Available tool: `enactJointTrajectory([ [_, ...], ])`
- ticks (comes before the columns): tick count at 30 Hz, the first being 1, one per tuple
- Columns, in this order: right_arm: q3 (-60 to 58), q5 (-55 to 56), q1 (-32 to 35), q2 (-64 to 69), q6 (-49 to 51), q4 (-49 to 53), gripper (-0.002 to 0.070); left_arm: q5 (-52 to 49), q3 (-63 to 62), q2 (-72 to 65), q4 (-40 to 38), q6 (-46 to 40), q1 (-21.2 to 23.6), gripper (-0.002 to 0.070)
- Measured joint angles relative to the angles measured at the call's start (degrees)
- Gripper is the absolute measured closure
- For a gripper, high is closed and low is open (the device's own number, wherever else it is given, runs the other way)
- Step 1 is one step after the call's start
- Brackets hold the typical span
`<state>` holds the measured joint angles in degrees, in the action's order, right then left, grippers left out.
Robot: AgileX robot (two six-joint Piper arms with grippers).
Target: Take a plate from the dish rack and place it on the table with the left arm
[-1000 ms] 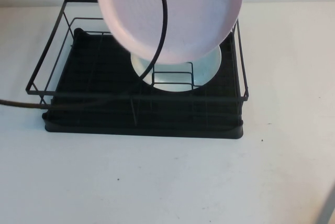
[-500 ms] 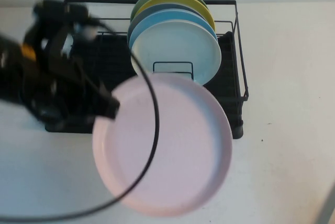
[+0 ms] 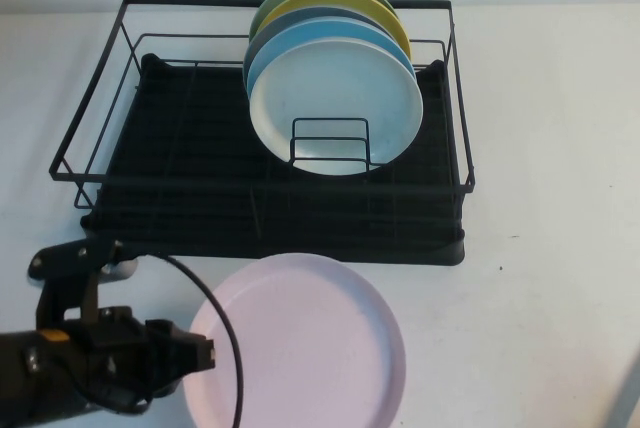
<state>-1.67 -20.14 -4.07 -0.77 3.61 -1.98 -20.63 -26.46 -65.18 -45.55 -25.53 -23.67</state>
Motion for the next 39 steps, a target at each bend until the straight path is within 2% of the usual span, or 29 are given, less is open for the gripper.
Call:
enactJointTrajectory([
  [7,0.0,0.0,0.0,0.0,0.0,0.0,0.0696,4.2,3.2,0.2,-2.0,-3.0,0.0,0.0673],
  [9,0.0,0.0,0.0,0.0,0.0,0.0,0.0696,4.2,3.2,0.4,-2.2,-4.8,0.0,0.0644],
  [12,0.0,0.0,0.0,0.0,0.0,0.0,0.0696,4.3,3.2,0.5,-2.4,-6.2,0.0,0.0529],
  [14,0.0,0.0,0.0,0.0,0.0,0.0,0.0696,4.5,3.2,0.5,-2.4,-6.6,0.0,0.0408],
  [17,0.0,0.0,0.0,0.0,0.0,0.0,0.0696,5.3,3.2,0.5,-2.4,-6.9,0.0,0.0263],
  [19,0.0,0.0,0.0,0.0,0.0,0.0,0.0696,5.7,3.2,0.5,-2.4,-7.0,0.0,0.0218],
  [22,0.0,0.0,0.0,0.0,0.0,0.0,0.0696,6.1,3.3,1.4,-2.4,-8.3,0.0,0.0198],
  [24,0.0,0.0,0.0,0.0,0.0,0.0,0.0696,6.1,3.3,3.4,-2.4,-9.5,0.0,0.0212],
  [26,0.0,0.0,0.0,0.0,0.0,0.0,0.0696,6.1,3.3,7.1,-2.4,-11.2,0.0,0.0268],
  [28,0.0,0.0,0.0,0.0,0.0,0.0,0.0696,6.0,3.3,12.3,-2.4,-12.7,0.0,0.0388],
  [30,0.0,0.0,0.0,0.0,0.0,0.0,0.0696,5.7,3.3,18.4,-2.4,-14.2,0.0,0.0538],
  [31,0.0,0.0,0.0,0.0,0.0,0.0,0.0696,5.7,3.3,21.5,-2.4,-15.0,0.0,0.0587],
  [34,0.0,0.0,0.0,0.0,0.0,0.0,0.0696,5.0,3.3,29.5,-2.4,-15.7,0.0,0.065],
  [39,0.0,0.0,0.0,0.0,0.0,0.0,0.0696,-0.1,3.3,39.2,-2.4,-15.9,0.0,0.0673],
])
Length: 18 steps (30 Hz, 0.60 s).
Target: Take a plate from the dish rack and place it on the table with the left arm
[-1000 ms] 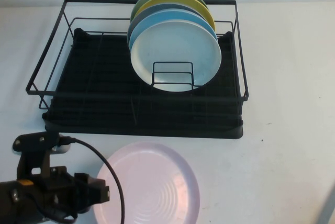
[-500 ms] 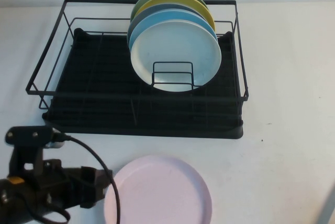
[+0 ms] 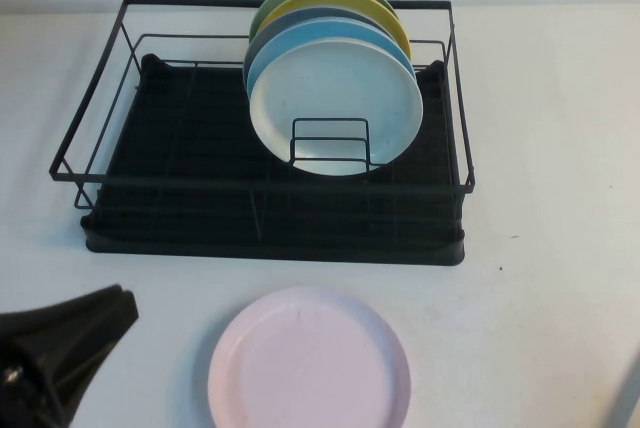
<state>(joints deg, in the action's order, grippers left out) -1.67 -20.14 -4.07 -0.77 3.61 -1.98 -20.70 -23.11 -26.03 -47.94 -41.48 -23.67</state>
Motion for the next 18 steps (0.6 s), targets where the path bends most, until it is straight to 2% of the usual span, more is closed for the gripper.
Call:
enactJointTrajectory([
  [4,0.0,0.0,0.0,0.0,0.0,0.0,0.0696,-2.5,0.1,4.0,1.8,0.0,0.0,0.0676],
  [8,0.0,0.0,0.0,0.0,0.0,0.0,0.0696,-3.1,0.1,5.9,7.9,0.9,0.0,0.0676],
  [14,0.0,0.0,0.0,0.0,0.0,0.0,0.0696,-3.2,0.6,7.5,18.4,10.9,0.0,0.0676],
  [18,0.0,0.0,0.0,0.0,0.0,0.0,0.0696,1.2,4.2,9.7,25.8,17.6,0.0,0.0677],
])
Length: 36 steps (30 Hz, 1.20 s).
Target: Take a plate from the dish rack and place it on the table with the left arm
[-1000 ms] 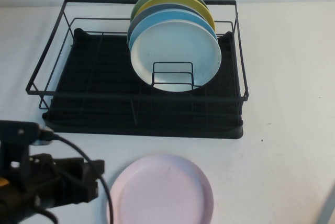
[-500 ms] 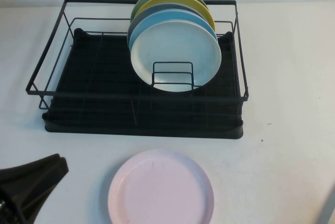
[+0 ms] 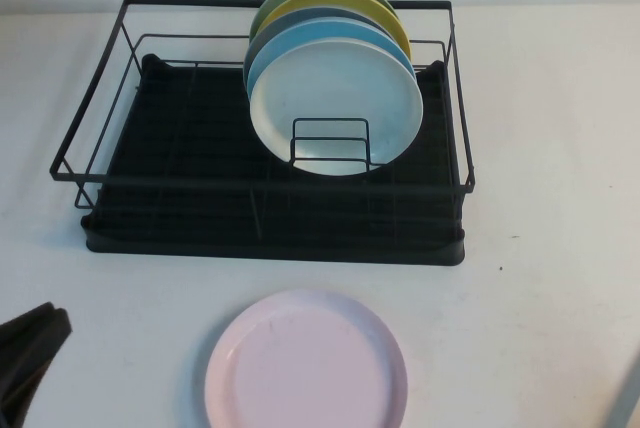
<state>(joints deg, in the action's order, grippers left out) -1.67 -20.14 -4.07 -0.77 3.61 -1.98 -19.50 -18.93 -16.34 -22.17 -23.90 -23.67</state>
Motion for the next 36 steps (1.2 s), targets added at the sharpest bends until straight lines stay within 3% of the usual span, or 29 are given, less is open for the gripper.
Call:
enactJointTrajectory([
  [5,0.0,0.0,0.0,0.0,0.0,0.0,0.0696,4.8,6.6,7.2,22.2,24.6,0.0,0.0678],
  [9,0.0,0.0,0.0,0.0,0.0,0.0,0.0696,4.0,11.8,14.6,30.8,33.3,3.4,0.0678],
  [16,0.0,0.0,0.0,0.0,0.0,0.0,0.0696,1.7,18.3,16.8,30.8,34.5,16.4,0.0678],
  [19,0.0,0.0,0.0,0.0,0.0,0.0,0.0696,2.2,20.1,16.8,30.5,33.7,19.4,0.0678],
  [26,0.0,0.0,0.0,0.0,0.0,0.0,0.0696,0.2,20.3,16.8,27.6,28.6,19.1,0.0678],
  [36,0.0,0.0,0.0,0.0,0.0,0.0,0.0696,-0.2,20.3,16.8,26.7,27.8,13.3,0.0678],
])
